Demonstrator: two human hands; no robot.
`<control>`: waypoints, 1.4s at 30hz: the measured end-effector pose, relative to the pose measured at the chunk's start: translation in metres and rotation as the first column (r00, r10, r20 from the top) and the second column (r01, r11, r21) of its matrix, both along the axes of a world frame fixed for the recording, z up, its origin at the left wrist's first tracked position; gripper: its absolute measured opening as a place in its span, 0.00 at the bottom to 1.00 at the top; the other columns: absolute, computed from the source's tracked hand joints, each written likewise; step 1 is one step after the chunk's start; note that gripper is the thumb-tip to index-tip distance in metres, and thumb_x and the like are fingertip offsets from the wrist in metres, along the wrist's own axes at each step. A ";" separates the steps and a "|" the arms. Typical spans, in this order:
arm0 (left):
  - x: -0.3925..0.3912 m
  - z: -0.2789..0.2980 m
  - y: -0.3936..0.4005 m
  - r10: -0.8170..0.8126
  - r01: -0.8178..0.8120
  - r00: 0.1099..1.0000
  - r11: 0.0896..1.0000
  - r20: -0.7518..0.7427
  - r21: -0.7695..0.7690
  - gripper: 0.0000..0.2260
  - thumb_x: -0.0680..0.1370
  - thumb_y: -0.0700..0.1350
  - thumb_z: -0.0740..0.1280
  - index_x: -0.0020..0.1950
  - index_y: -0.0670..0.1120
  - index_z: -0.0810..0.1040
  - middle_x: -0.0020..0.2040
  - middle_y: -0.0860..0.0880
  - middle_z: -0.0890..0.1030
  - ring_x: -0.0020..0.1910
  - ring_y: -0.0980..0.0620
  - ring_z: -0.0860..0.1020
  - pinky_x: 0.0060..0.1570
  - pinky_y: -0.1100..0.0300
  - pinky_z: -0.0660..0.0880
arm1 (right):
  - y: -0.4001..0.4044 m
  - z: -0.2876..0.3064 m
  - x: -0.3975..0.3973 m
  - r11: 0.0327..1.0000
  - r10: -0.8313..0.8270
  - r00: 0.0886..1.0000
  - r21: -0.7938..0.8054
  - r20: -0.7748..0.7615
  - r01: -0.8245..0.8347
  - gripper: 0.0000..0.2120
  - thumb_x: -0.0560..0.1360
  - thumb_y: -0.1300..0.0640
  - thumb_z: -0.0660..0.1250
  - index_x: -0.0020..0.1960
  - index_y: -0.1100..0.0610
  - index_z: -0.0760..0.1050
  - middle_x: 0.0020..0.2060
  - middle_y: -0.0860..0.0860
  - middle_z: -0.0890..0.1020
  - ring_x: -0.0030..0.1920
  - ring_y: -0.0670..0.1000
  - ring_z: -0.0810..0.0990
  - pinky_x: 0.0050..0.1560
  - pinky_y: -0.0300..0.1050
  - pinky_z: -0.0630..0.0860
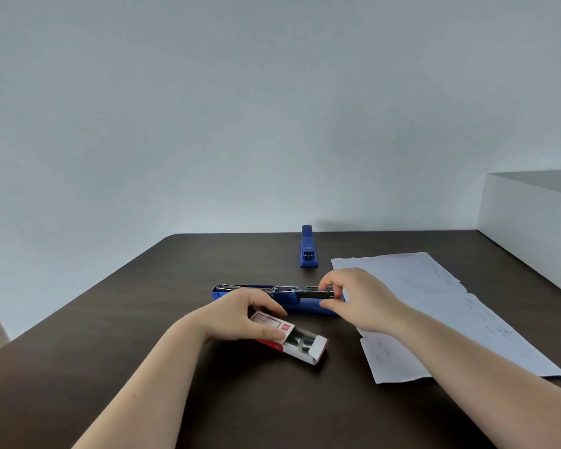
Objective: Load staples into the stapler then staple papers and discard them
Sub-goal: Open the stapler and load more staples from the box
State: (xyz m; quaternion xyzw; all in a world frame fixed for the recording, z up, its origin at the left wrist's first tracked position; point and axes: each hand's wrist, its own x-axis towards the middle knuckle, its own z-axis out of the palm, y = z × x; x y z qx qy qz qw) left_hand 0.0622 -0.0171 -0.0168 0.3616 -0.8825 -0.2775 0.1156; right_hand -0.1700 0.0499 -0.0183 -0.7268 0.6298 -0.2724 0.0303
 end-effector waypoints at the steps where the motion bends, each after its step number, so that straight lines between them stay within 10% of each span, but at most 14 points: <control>1: 0.000 0.000 0.001 -0.003 0.003 1.000 1.000 -0.006 0.001 0.16 0.68 0.56 0.75 0.54 0.58 0.80 0.54 0.59 0.79 0.54 0.62 0.77 0.57 0.66 0.72 | 0.003 0.001 0.003 1.000 0.007 1.000 -0.005 -0.008 -0.008 0.08 0.73 0.50 0.68 0.52 0.49 0.77 0.36 0.46 0.76 0.45 0.50 0.74 0.44 0.43 0.71; 20: -0.008 0.010 0.012 -0.088 0.085 0.995 0.995 0.051 0.061 0.15 0.65 0.52 0.78 0.47 0.60 0.77 0.46 0.59 0.79 0.44 0.60 0.76 0.47 0.65 0.73 | 0.024 0.019 0.032 0.874 0.276 0.959 0.400 0.059 -0.276 0.08 0.74 0.52 0.68 0.51 0.50 0.83 0.38 0.39 0.77 0.43 0.41 0.76 0.41 0.31 0.66; 32: -0.008 0.012 0.013 -0.087 0.082 0.992 0.995 0.089 0.061 0.14 0.67 0.53 0.77 0.48 0.58 0.77 0.47 0.59 0.78 0.44 0.60 0.76 0.44 0.68 0.70 | 0.021 0.021 0.019 0.924 0.115 0.912 0.294 0.395 -0.244 0.05 0.74 0.54 0.68 0.46 0.52 0.82 0.42 0.45 0.84 0.45 0.42 0.80 0.49 0.36 0.74; 42: -0.008 0.014 0.015 -0.025 0.028 0.997 0.998 -0.067 0.048 0.13 0.71 0.51 0.74 0.54 0.52 0.81 0.48 0.53 0.82 0.43 0.61 0.78 0.46 0.69 0.75 | 0.014 0.017 0.006 0.992 0.010 0.746 0.087 0.666 -0.091 0.07 0.76 0.63 0.66 0.52 0.57 0.80 0.36 0.50 0.85 0.36 0.48 0.80 0.33 0.33 0.74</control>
